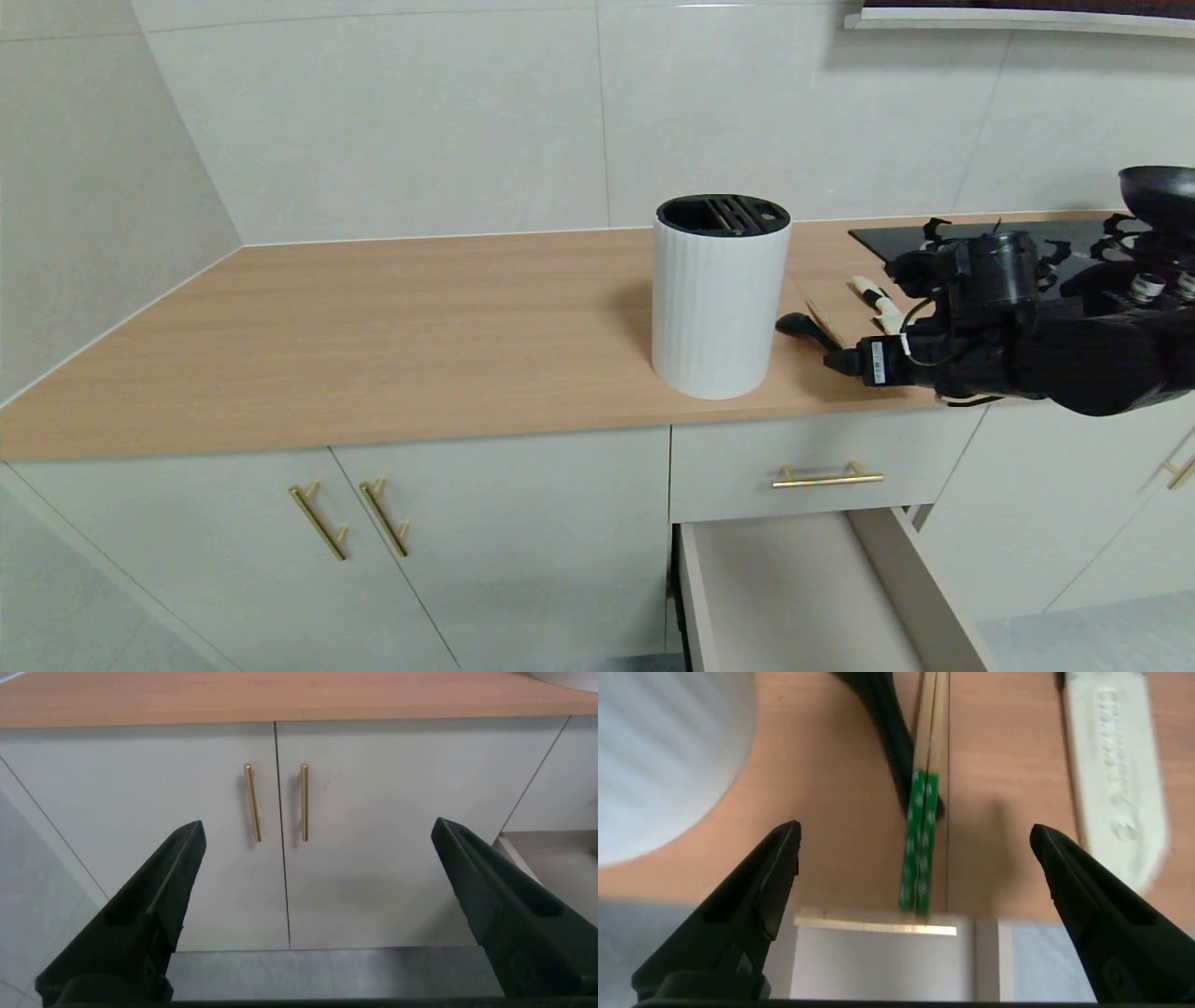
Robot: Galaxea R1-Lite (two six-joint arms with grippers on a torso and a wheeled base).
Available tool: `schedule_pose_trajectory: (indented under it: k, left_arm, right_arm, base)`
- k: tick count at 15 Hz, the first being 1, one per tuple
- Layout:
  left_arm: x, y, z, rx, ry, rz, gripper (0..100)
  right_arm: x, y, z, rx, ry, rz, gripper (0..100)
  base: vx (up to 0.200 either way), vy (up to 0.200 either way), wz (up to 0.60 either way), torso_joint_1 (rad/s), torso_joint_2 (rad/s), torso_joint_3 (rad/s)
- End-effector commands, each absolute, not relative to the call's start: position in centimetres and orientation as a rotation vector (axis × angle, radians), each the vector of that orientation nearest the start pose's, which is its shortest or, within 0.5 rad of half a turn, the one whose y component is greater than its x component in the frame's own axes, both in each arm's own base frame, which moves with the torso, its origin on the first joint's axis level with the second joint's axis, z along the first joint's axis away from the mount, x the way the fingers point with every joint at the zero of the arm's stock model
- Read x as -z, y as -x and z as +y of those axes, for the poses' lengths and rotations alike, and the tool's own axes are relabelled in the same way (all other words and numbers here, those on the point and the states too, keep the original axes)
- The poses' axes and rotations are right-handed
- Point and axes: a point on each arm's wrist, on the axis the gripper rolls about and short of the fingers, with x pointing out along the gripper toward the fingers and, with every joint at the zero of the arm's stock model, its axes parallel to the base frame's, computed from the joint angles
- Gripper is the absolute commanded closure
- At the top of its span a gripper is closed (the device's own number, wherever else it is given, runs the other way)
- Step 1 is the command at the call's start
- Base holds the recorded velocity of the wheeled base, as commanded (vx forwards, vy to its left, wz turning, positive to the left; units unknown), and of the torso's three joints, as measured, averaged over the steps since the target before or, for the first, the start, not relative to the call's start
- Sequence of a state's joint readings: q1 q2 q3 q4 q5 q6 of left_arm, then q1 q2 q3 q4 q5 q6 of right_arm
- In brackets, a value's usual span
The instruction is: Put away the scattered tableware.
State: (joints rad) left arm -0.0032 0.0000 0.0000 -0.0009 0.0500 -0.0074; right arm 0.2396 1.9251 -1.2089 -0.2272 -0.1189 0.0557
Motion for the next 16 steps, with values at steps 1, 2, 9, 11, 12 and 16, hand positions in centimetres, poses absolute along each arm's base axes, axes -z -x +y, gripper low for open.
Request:
schedule_pose_trajectory:
  k: [1,2,9,11,12,16]
  left_arm:
    - [-7.56,2.28,0.12,-0.048,0.008,-0.002,0]
    - [-7.56,2.28,0.12,-0.048,0.008,-0.002,0]
    - [-7.56,2.28,0.12,-0.048,0.008,-0.002,0]
    - [-7.56,2.28,0.12,-0.048,0.008,-0.002,0]
    - [-7.56,2.28,0.12,-0.048,0.008,-0.002,0]
    - [-7.56,2.28,0.12,-0.048,0.008,-0.002,0]
  right_arm:
    - [-16.08,-37.73,8.68,-0.095,0.037,0.513,0]
    - [-15.84,-37.94,8.67,-0.093,0.036,0.518,0]
    - [-15.96,-37.87,8.28,-0.083,0.036,0.516,100]
    - [-15.96,-37.83,8.27,-0.083,0.036,0.518,100]
    - [-15.94,-37.81,8.27,-0.083,0.036,0.521,100]
    - [-16.55,-37.09,8.10,-0.082,0.035,0.513,100]
  base:
    - [0.000,0.000,0.00,0.000,0.00,0.000]
    - [0.000,0.000,0.00,0.000,0.00,0.000]
    - [0.000,0.000,0.00,0.000,0.00,0.000]
    - [0.000,0.000,0.00,0.000,0.00,0.000]
    - [0.000,0.000,0.00,0.000,0.00,0.000]
    - [0.000,0.000,0.00,0.000,0.00,0.000]
